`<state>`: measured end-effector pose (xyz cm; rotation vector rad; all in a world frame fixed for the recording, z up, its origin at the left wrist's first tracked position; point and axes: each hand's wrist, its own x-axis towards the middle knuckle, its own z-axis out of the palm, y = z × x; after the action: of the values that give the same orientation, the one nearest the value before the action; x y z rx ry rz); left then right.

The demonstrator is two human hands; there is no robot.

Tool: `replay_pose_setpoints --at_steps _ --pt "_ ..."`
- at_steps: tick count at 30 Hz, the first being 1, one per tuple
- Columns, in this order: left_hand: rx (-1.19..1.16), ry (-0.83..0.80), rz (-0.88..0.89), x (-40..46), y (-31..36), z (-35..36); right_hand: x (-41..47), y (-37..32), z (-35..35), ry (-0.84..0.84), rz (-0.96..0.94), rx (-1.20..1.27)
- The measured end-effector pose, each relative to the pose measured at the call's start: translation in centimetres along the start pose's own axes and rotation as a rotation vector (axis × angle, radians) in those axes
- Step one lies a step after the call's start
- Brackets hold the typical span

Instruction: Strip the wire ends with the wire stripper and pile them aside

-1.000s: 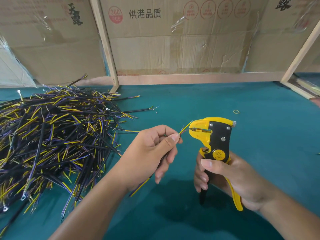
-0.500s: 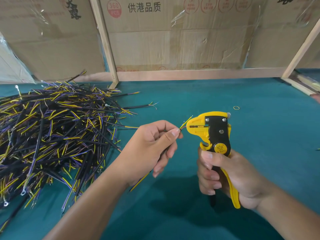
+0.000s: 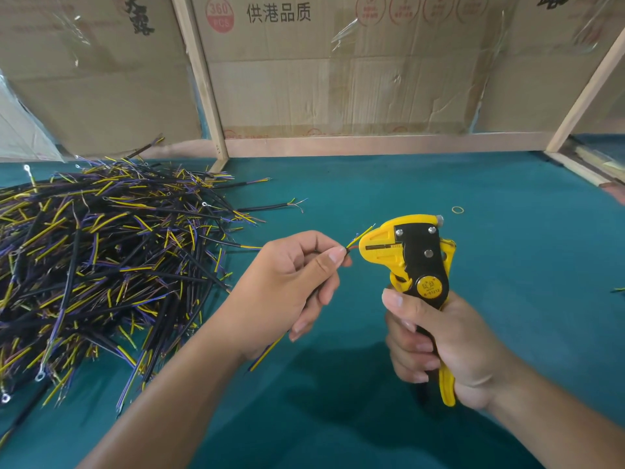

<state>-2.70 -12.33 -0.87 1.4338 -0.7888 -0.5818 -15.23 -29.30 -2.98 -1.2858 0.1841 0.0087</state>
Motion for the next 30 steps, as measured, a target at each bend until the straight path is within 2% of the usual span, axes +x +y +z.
replay_pose_setpoints --at_steps 16,30 --pt "0.067 0.017 0.028 0.1 0.4 -0.8 0.3 -0.2 -0.9 -0.075 -0.01 0.012" --pt "0.206 -0.036 0.023 0.2 0.6 -2.3 0.8 -1.0 -3.9 -0.145 -0.023 -0.175"
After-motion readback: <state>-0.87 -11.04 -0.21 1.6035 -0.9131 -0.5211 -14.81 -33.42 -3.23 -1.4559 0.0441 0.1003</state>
